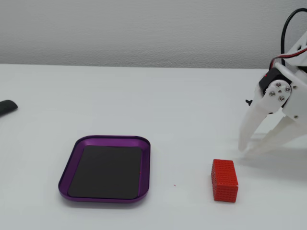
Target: Pick up the cube and place it in the box.
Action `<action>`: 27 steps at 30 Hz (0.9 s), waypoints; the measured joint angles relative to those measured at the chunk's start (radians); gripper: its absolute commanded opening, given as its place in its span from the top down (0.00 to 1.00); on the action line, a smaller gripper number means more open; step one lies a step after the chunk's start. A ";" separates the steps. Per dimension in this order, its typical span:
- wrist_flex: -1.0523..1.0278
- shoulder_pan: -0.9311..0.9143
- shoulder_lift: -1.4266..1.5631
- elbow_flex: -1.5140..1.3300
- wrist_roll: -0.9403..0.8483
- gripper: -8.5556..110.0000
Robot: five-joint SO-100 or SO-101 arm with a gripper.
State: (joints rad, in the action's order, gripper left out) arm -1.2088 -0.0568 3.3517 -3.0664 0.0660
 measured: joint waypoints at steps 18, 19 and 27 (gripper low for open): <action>0.201 0.098 -1.091 0.549 -0.008 0.93; 0.166 0.098 -1.149 0.623 -0.009 0.93; -0.028 0.107 -1.442 1.111 -0.080 0.86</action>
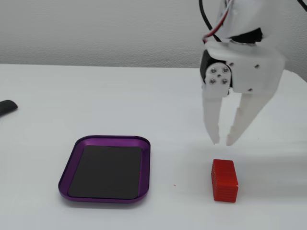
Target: Pick up the cube and place it in the box.
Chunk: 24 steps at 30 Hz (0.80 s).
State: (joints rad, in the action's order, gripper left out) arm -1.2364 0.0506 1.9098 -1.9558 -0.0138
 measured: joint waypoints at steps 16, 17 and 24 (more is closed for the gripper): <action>-0.104 0.233 -0.006 -0.005 0.048 0.69; -0.081 0.235 -0.006 -0.028 0.055 0.69; 0.109 0.229 -0.008 -0.199 0.064 0.69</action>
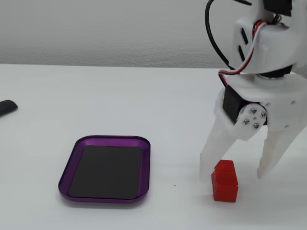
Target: Pick up the cube and place it in the box.
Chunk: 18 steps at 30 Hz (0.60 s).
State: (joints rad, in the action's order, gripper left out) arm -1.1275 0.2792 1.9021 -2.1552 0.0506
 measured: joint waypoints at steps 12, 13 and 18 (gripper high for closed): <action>0.077 -0.087 -0.011 -0.031 0.000 0.69; 0.075 -0.094 -0.011 -0.034 0.002 0.69; 0.078 -0.103 -0.011 -0.034 -0.002 0.69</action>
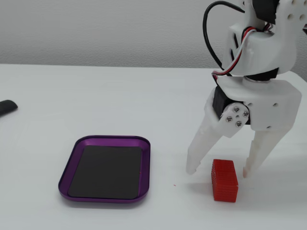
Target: Pick up the cube and place it in the box.
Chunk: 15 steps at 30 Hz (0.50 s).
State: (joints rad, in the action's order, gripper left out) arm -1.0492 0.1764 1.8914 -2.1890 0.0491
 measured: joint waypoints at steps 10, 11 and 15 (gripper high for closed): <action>-0.003 0.000 0.000 0.000 0.000 0.84; -0.003 0.000 0.000 0.000 0.000 0.85; -0.002 -0.005 0.000 0.000 0.000 0.87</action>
State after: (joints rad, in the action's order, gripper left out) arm -1.0508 0.1718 1.8914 -2.1890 0.0491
